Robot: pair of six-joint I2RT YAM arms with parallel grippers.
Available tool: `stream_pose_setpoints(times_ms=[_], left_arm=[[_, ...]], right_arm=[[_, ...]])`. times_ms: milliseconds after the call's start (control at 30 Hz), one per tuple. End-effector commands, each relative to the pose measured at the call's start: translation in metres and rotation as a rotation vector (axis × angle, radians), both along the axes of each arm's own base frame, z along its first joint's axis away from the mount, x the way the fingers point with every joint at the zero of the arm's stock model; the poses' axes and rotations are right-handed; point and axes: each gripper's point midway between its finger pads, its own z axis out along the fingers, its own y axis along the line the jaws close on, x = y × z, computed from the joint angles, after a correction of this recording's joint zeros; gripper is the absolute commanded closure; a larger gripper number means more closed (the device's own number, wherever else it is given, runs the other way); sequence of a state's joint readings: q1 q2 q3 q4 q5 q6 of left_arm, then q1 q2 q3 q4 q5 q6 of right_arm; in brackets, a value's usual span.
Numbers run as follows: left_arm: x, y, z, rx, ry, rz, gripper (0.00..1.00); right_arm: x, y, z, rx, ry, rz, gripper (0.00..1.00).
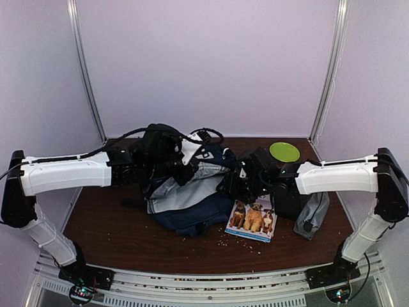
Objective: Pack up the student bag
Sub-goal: Adjust the student bag at the center of the board.
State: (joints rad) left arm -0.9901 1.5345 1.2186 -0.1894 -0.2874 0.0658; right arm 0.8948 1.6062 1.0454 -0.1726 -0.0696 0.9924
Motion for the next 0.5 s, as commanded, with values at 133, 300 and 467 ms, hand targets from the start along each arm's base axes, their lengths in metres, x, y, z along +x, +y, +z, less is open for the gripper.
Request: stream_pose_setpoints(times_ms=[133, 300, 467], left_arm=[[0.02, 0.025, 0.119, -0.237, -0.269, 0.149, 1.0], [0.041, 0.036, 0.119, -0.201, -0.287, 0.244, 1.0], [0.065, 0.051, 0.106, -0.155, -0.281, 0.336, 1.0]], right_arm=[[0.061, 0.015, 0.018, -0.106, -0.072, 0.014, 0.65], [0.088, 0.042, 0.04, -0.057, -0.1, 0.056, 0.67], [0.078, 0.038, 0.052, -0.048, -0.111, 0.095, 0.48]])
